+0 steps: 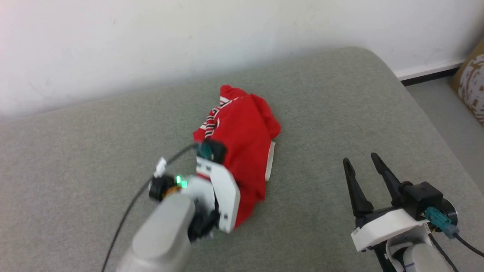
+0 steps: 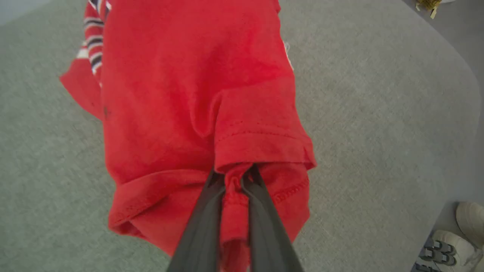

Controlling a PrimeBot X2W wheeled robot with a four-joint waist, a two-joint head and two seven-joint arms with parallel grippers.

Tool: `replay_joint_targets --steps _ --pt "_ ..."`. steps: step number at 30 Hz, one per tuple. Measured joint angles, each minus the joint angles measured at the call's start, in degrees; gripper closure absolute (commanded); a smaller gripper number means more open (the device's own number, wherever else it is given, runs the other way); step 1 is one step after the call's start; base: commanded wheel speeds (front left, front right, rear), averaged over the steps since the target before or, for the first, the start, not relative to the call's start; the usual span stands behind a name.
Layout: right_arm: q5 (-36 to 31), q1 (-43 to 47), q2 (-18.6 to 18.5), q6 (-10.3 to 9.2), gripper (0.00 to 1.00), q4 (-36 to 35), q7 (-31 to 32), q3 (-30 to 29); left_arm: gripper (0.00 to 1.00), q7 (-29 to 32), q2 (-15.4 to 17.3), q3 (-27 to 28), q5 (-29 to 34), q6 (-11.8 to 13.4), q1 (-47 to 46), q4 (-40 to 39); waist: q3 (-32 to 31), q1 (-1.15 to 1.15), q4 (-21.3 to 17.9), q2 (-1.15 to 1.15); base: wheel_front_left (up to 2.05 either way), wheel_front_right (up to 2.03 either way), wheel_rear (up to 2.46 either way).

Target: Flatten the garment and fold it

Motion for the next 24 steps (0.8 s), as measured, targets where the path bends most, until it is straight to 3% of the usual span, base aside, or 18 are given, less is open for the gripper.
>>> replay_joint_targets --steps 1,2,3,5,9,14,18,24 --pt "0.0 0.12 0.0 0.0 0.0 -0.09 0.07 -0.08 0.88 0.56 -0.25 -0.24 -0.27 0.45 1.21 0.43 -0.16 0.0 -0.17 0.0 0.0 0.0 0.0" --pt "0.0 0.27 0.0 0.0 0.0 -0.19 0.08 -0.15 0.58 0.91 -0.48 -0.44 -0.42 0.89 2.25 0.62 -0.32 0.0 -0.25 0.0 0.0 0.0 0.0" --pt "0.0 0.47 0.0 0.0 0.0 -0.34 0.11 -0.27 0.02 1.03 -0.8 -0.65 -0.74 1.24 3.2 0.65 -0.44 0.0 -0.24 0.0 0.0 0.0 0.0" --pt "-0.04 0.98 -0.02 -0.01 0.0 -0.59 0.42 -0.3 0.0 0.73 -1.42 -1.0 -1.29 1.53 4.77 0.32 -0.52 0.0 0.0 0.0 0.0 0.0 0.0" --pt "-0.11 1.15 0.01 0.0 0.0 -1.04 0.8 -0.43 0.0 -5.64 -1.6 0.12 -1.13 4.83 7.5 -2.23 -0.76 0.0 0.67 0.0 0.0 0.0 0.0" --pt "-0.91 1.12 0.0 0.0 0.0 -1.69 1.75 -0.85 0.0 -23.79 -1.57 5.78 0.27 10.98 10.66 -9.14 -0.99 0.0 1.89 0.0 0.0 0.0 0.0" --pt "-1.71 -0.16 0.0 -0.01 0.0 -2.2 3.19 -2.1 0.0 -36.65 -0.7 8.44 2.8 13.65 12.35 -12.76 -0.46 0.0 3.24 0.0 0.0 0.0 0.0" --pt "-1.15 -7.3 0.05 0.0 0.0 0.57 8.84 -4.09 0.0 -41.43 0.46 10.9 7.42 15.55 13.57 -17.81 1.75 0.0 5.72 0.0 0.0 0.0 0.0"
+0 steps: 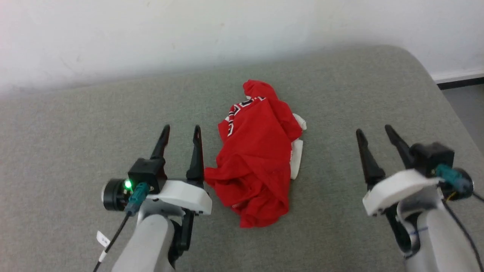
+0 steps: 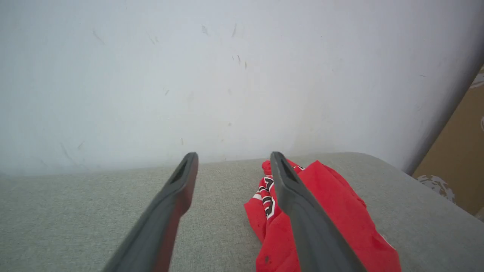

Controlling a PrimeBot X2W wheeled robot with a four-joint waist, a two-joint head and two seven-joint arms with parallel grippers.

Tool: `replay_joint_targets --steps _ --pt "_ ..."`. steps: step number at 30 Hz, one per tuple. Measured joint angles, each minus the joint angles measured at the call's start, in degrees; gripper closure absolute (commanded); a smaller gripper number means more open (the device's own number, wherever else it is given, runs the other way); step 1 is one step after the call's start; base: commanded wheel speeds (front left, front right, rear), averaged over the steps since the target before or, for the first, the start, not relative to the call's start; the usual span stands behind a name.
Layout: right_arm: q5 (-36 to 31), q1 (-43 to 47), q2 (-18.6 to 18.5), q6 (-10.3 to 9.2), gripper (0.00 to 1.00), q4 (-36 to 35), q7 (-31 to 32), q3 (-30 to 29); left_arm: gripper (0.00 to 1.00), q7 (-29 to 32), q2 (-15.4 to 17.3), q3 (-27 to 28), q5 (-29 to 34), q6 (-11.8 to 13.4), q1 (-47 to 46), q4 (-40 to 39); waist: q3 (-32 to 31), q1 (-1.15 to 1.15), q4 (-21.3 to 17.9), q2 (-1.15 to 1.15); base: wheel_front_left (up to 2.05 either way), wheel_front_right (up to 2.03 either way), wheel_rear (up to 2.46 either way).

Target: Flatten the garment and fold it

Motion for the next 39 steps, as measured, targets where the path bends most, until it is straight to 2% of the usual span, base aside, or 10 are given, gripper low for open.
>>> replay_joint_targets --steps 8,14,21,22,23,25,28,34,36,39 --pt "2.19 -15.68 -0.76 -0.01 0.0 11.17 9.85 -0.47 0.0 -0.07 -1.14 4.35 7.45 0.52 0.2 -11.03 5.54 0.02 3.57 0.0 0.0 0.0 0.0" --pt "2.49 -23.25 -2.36 -0.01 0.0 20.96 22.58 -0.14 0.0 -0.07 -2.61 6.17 9.28 0.23 0.37 -13.15 9.75 0.02 6.82 0.0 0.0 0.0 0.0" --pt "2.35 -28.21 -4.85 -0.01 0.0 25.2 33.79 4.45 0.0 -0.07 -3.68 7.4 10.07 -0.38 1.31 -13.3 13.71 0.02 10.19 0.0 0.0 0.0 0.0" --pt "2.36 -28.65 -5.27 -0.01 0.12 25.29 35.32 5.09 0.0 -0.07 -3.72 7.68 10.07 -0.65 1.33 -13.29 14.08 0.02 10.57 0.0 0.0 0.0 0.0" --pt "2.53 -29.29 -5.81 -0.01 0.62 25.31 37.0 5.59 0.0 -0.07 -3.77 7.86 10.09 -0.67 1.33 -13.28 14.37 0.01 10.94 0.0 0.0 0.0 0.0" --pt "3.21 -29.96 -6.57 -0.01 1.0 24.73 39.0 6.1 0.0 -0.07 -3.9 8.16 10.09 -0.74 1.42 -13.21 14.68 0.01 11.53 0.0 0.0 0.0 0.0" --pt "4.21 -29.15 -6.8 0.01 1.0 23.09 37.58 5.49 0.0 -0.07 -3.97 8.8 10.15 -1.18 2.05 -12.91 14.12 0.01 11.79 0.0 0.0 0.0 0.0" --pt "1.35 -27.69 -6.06 -0.01 1.0 13.74 23.99 2.9 0.0 -0.07 -4.03 10.0 10.16 -2.2 3.72 -12.22 11.04 0.0 11.48 0.0 0.0 0.0 0.0" --pt "1.0 -27.13 -4.77 -0.07 1.0 8.77 21.11 4.81 0.0 -0.07 -4.04 10.4 10.16 -2.57 4.52 -11.95 9.66 -0.01 11.28 0.0 0.0 0.0 0.0" --pt "1.89 -24.4 -2.98 -0.07 1.0 0.62 19.87 11.83 0.0 -0.07 -4.05 10.95 10.16 -2.79 5.85 -11.43 7.5 -0.01 11.01 0.0 0.0 0.0 0.0"
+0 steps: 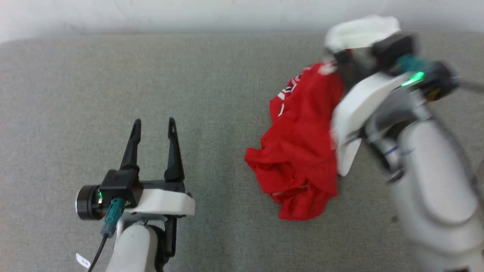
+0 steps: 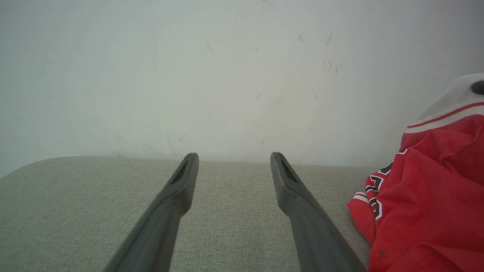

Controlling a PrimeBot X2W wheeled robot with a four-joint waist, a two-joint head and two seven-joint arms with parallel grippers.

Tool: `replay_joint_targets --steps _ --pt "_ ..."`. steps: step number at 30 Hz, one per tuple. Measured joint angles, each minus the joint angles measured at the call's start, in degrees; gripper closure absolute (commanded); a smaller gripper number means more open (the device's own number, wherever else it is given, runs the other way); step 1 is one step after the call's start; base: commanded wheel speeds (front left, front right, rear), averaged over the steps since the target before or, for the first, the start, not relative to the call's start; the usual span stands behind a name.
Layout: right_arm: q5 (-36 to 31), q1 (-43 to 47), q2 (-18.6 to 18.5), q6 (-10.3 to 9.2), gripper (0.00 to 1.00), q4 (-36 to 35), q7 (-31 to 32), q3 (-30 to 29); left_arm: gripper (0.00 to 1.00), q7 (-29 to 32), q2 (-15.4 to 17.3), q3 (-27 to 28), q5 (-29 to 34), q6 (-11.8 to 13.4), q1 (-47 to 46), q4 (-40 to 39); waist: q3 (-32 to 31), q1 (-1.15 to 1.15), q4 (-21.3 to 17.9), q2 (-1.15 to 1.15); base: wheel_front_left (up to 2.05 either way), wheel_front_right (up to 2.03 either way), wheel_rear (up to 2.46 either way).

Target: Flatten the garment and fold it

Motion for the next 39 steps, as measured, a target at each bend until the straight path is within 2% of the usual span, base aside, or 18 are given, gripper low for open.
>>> replay_joint_targets --steps 5,10,14,17,18,19,22,26,29,33,36,39 --pt "3.54 6.17 -0.07 0.01 1.0 -8.96 2.67 16.01 0.0 -0.01 0.0 0.74 -0.01 -0.92 1.6 0.51 -3.35 0.0 -0.38 0.0 0.0 0.0 0.0" --pt "7.79 13.29 -2.63 0.01 1.0 -8.91 7.82 28.69 0.0 0.0 -0.02 0.8 -0.13 -1.01 2.61 0.62 -5.87 -0.01 -0.5 0.0 0.0 0.0 0.0" --pt "10.72 17.18 -4.71 0.01 1.0 -5.55 10.62 34.72 0.0 -0.01 -0.09 0.84 -0.23 -1.43 3.36 0.73 -6.95 0.0 -0.26 0.0 0.0 0.0 0.0" --pt "12.16 18.99 -5.3 0.01 1.0 -3.59 11.18 36.32 0.0 0.0 -0.13 0.96 -0.56 -1.45 3.92 1.21 -7.4 0.0 -0.15 0.0 0.0 0.0 0.0" --pt "12.34 19.37 -5.31 0.01 0.6 -3.26 10.91 36.26 0.0 0.0 -0.13 1.0 -0.58 -1.49 3.96 1.32 -7.52 0.0 -0.16 0.0 0.0 0.0 0.0" --pt "12.38 19.72 -5.27 0.01 0.0 -3.03 10.11 36.01 0.0 0.0 -0.14 1.03 -0.63 -1.51 4.07 1.46 -7.64 0.0 -0.2 0.0 0.0 0.0 0.0" --pt "12.81 21.14 -4.76 0.0 0.0 -2.81 7.38 33.32 0.0 0.0 -0.15 1.2 -0.64 -1.92 5.01 2.05 -8.06 0.01 -0.45 0.0 0.0 0.0 0.0" --pt "12.38 23.33 -2.99 0.0 0.0 -5.3 0.16 26.6 0.0 0.0 -0.15 1.41 -0.63 -2.53 6.08 3.24 -8.82 0.01 -1.03 0.0 0.0 0.0 0.0" --pt "11.59 25.19 -1.27 0.0 0.0 -8.79 -5.5 20.39 0.0 0.0 -0.14 1.56 -0.62 -3.5 7.11 4.85 -9.51 0.01 -1.61 0.0 0.0 0.0 0.0" --pt "8.51 29.21 0.78 0.0 0.0 -13.29 -11.26 8.78 0.0 0.4 0.18 0.82 -0.55 -4.89 8.54 8.69 -10.28 0.0 -2.47 0.0 0.0 0.0 0.0" --pt "5.67 32.4 1.91 0.0 0.0 -15.61 -13.6 0.52 0.0 3.88 0.86 0.13 -0.52 -5.3 9.34 10.21 -10.44 0.0 -3.3 0.0 0.0 0.0 0.0" --pt "3.24 34.78 2.43 0.0 0.0 -16.1 -13.96 -5.05 0.0 10.01 1.3 -0.67 -0.32 -5.43 9.92 10.43 -10.11 0.01 -4.08 0.0 0.0 0.0 0.0"
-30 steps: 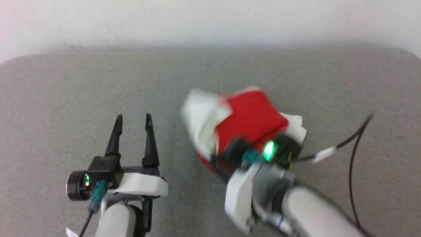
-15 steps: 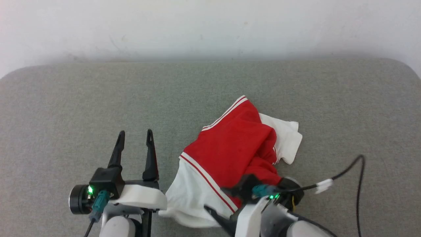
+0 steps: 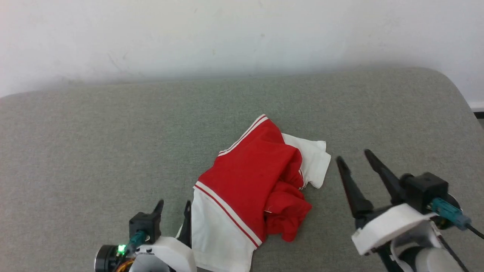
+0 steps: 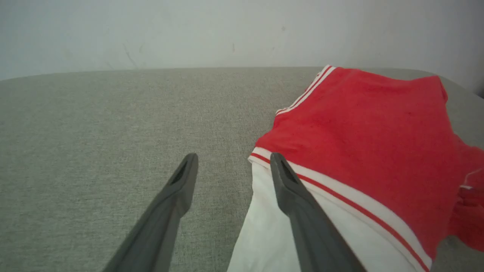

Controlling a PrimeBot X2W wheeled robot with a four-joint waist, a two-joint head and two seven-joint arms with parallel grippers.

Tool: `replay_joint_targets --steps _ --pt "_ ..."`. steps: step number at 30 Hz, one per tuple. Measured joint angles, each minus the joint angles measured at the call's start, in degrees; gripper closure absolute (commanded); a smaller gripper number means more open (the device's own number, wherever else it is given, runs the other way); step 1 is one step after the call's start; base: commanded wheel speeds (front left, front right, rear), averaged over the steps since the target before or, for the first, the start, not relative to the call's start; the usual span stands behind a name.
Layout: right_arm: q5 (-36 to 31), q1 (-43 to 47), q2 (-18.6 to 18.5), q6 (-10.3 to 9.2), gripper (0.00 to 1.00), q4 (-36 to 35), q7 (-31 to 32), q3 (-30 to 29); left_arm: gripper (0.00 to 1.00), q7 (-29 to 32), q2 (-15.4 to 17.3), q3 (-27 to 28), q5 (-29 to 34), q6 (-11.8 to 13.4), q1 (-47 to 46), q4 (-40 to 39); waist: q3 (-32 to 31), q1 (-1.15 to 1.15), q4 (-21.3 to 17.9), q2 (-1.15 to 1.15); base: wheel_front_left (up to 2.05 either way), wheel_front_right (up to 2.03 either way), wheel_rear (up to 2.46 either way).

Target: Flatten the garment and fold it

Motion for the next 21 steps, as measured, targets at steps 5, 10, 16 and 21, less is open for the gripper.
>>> replay_joint_targets --steps 5,10,16,21 --pt "-0.94 2.46 0.29 0.0 0.0 -0.29 0.09 -3.98 0.0 10.76 0.29 -0.04 -0.98 0.55 2.82 -0.71 0.57 0.0 -0.85 0.0 0.0 0.0 0.0" --pt "0.87 3.02 0.35 0.0 0.0 -0.26 0.0 -5.39 0.0 21.91 0.85 -0.43 -2.65 1.0 6.41 -4.81 1.12 0.0 -1.75 0.0 0.0 0.0 0.0" --pt "2.05 3.01 0.42 0.0 0.0 0.55 -0.1 -4.88 0.07 28.98 1.23 -1.0 -3.79 1.0 7.5 -8.77 1.72 0.0 -2.32 0.0 0.0 0.0 0.0" --pt "2.0 3.0 0.44 0.0 0.0 1.64 0.0 -4.67 1.0 29.85 1.18 -1.19 -3.92 1.13 7.43 -9.6 2.24 0.0 -2.24 0.0 0.0 0.0 0.0"
